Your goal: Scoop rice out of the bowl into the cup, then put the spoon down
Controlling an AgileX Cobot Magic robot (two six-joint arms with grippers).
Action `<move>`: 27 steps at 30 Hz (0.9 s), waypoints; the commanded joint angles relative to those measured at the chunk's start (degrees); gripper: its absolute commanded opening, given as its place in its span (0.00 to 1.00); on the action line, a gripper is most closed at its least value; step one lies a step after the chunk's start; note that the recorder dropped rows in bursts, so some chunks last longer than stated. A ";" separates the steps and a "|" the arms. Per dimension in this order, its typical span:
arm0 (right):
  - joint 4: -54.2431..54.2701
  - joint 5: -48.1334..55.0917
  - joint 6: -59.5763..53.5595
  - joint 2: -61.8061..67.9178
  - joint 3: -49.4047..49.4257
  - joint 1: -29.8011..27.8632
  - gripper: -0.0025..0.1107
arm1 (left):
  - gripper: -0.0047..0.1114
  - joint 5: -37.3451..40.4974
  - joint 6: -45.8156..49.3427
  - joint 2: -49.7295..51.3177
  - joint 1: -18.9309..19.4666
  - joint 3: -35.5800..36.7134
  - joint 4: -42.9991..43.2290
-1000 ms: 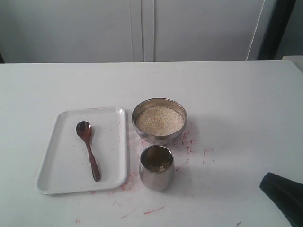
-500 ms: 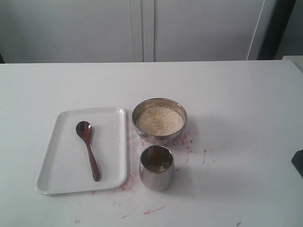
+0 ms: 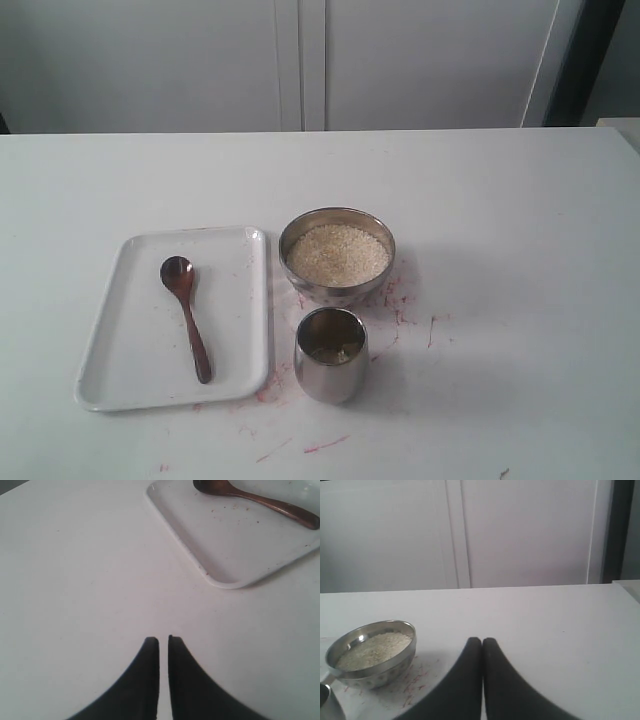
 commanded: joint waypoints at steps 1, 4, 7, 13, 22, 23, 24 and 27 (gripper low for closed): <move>-0.11 -0.41 -0.14 -0.25 0.37 -3.08 0.02 | 0.16 2.33 -0.33 0.37 -0.22 0.53 0.00; -0.11 -0.41 -0.14 -0.25 0.37 -4.86 0.02 | 0.16 2.33 -0.33 0.37 -0.22 0.53 0.00; -0.11 -0.41 -0.14 -0.25 0.37 -6.04 0.02 | 0.16 2.33 -0.33 0.37 -0.22 0.53 0.00; -0.11 -0.41 -0.14 -0.25 0.37 -6.56 0.02 | 0.16 2.33 -0.33 0.37 -0.22 0.53 0.00; -0.11 -0.41 -0.14 -0.25 0.37 -6.56 0.02 | 0.16 2.33 -0.33 0.37 -0.22 0.53 0.00; -0.11 -0.41 -0.14 -0.25 0.37 -6.56 0.02 | 0.16 2.33 -0.33 0.37 -0.22 0.53 0.00; -0.11 -0.41 -0.14 -0.25 0.37 -6.56 0.02 | 0.16 2.33 -0.33 0.37 -0.22 0.53 0.00; -0.11 -0.41 -0.14 -0.25 0.37 -6.56 0.02 | 0.16 2.33 -0.33 0.37 -0.22 0.53 0.00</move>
